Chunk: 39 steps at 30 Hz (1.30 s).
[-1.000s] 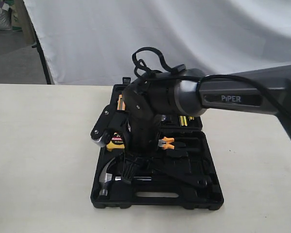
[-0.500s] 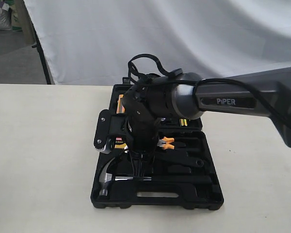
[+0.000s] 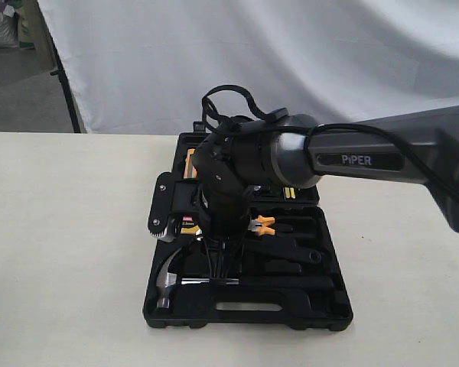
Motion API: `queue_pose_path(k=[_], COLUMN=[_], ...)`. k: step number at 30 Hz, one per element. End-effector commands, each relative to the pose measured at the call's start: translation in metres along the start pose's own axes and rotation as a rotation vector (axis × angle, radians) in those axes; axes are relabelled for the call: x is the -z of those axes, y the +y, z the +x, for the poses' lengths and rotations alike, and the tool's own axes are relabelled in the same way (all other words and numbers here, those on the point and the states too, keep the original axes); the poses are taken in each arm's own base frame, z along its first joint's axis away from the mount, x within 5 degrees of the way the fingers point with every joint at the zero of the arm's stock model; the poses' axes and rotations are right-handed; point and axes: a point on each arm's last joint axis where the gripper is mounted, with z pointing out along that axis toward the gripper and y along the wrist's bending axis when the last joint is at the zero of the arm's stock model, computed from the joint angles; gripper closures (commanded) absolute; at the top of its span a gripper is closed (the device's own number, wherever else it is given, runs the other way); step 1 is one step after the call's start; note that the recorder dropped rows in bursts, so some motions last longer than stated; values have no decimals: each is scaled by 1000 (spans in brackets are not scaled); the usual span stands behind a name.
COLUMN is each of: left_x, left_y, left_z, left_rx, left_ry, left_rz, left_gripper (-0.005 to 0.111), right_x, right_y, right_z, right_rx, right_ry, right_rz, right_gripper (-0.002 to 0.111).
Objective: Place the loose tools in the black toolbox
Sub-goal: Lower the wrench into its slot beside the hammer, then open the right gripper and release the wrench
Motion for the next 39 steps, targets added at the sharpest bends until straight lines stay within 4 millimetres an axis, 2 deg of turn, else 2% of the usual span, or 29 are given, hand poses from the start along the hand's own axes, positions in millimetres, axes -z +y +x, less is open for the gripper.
queue_pose_path(k=[1,4,7,9,19,24,26,31,36,39], left_x=[0,0,0,0,0,0,0,0,0,0], left_y=[1,1,1,1,1,1,1,1,1,1], left_z=[-2,-2,-2,-2,-2,-2,-2,-2,-2,-2], left_rx=[0,0,0,0,0,0,0,0,0,0], left_ry=[-20,-20,-20,-20,-20,-20,-20,-20,-20,-20], left_rz=[-21,-21,-21,-21,-21,-21,-21,-21,-21,-21], left_gripper=[106,106,106,106,106,106,106,106,106,106], right_x=[2,2,3,5,9,9,9,10,3,-19], right_y=[-3,-3,-3,-4,-9,-12,-13,-16,-17,-10], right_z=[0,1,1,1,2,2,0,-6,-5,1], right_rx=[-8,-26,-26,-28,-7,-32,-46,-51,-128,-175], right_ry=[-7,-1,3,-1,1,2,-23,-88,-101,-49], right_rz=[17,14,21,25,69,104,117,148,140,66], right_gripper=[87,62,50,48,48,57,68,109,109,109])
